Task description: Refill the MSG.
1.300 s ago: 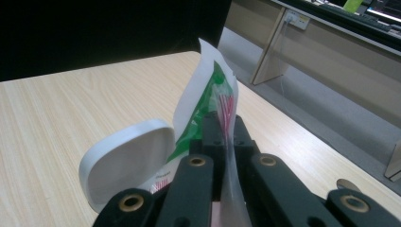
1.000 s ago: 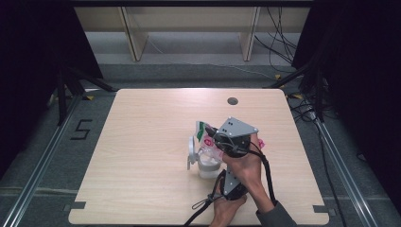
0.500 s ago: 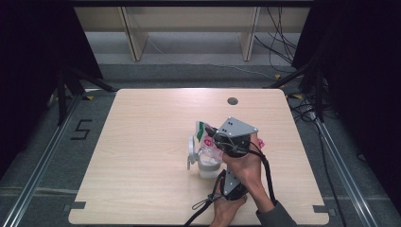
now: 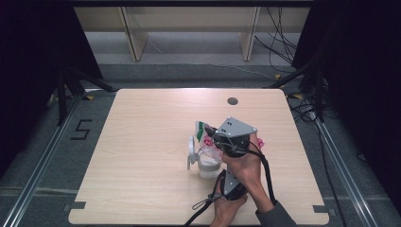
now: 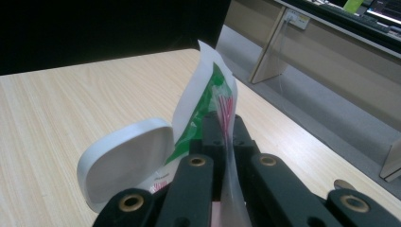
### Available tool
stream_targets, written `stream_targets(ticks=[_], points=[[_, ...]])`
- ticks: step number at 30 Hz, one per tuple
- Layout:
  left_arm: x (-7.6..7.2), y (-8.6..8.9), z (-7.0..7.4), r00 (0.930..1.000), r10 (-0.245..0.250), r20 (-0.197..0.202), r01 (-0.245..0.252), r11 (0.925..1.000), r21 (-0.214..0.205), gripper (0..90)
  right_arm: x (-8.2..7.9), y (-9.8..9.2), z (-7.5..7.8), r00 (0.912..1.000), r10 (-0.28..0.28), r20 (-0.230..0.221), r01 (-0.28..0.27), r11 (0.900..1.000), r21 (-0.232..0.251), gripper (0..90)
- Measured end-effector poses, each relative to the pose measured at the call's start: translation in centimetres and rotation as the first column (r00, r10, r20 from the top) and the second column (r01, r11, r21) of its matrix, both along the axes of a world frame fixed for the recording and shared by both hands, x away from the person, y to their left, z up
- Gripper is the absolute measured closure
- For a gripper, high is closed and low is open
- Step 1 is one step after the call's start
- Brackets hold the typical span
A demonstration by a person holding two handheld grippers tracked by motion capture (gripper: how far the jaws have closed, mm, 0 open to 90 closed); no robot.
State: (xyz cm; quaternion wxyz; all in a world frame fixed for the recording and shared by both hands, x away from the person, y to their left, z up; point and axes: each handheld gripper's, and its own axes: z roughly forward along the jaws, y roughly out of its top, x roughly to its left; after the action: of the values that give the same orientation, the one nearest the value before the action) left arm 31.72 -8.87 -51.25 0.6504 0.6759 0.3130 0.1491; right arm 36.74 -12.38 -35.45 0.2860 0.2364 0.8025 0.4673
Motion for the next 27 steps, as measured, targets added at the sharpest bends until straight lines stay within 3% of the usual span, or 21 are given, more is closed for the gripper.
stream_targets(ticks=[5,6,7,10,14,27], points=[[0.01,-0.03,0.08,1.0,0.003,0.003,-0.003,1.0,-0.004,75.9,-0.02,0.05,0.04,1.0,-0.004,0.009,0.004,1.0,-0.003,89.9],[0.07,-0.01,0.09,1.0,-0.001,0.007,0.002,1.0,-0.009,76.0,-0.23,0.17,0.02,0.9999,-0.012,-0.009,0.012,0.9998,0.014,89.9],[0.07,-0.02,0.11,1.0,0.0,0.006,0.001,1.0,-0.01,76.0,-0.11,0.11,0.12,0.9999,0.008,0.013,-0.008,0.9999,-0.008,89.9],[0.02,-0.07,0.06,1.0,0.004,-0.002,-0.004,1.0,-0.003,75.9,-0.06,0.28,-0.05,0.9998,0.006,0.018,-0.006,0.9996,-0.026,89.8],[0.0,-0.08,0.16,1.0,-0.004,0.005,0.004,0.9999,-0.014,76.0,-0.14,0.15,0.07,0.9998,0.0,0.018,0.0,1.0,-0.008,89.9],[0.0,0.0,0.09,1.0,-0.006,-0.004,0.006,0.9999,-0.012,76.0,-0.06,0.26,-0.08,0.9998,0.0,0.018,0.001,0.9998,-0.02,89.8]])
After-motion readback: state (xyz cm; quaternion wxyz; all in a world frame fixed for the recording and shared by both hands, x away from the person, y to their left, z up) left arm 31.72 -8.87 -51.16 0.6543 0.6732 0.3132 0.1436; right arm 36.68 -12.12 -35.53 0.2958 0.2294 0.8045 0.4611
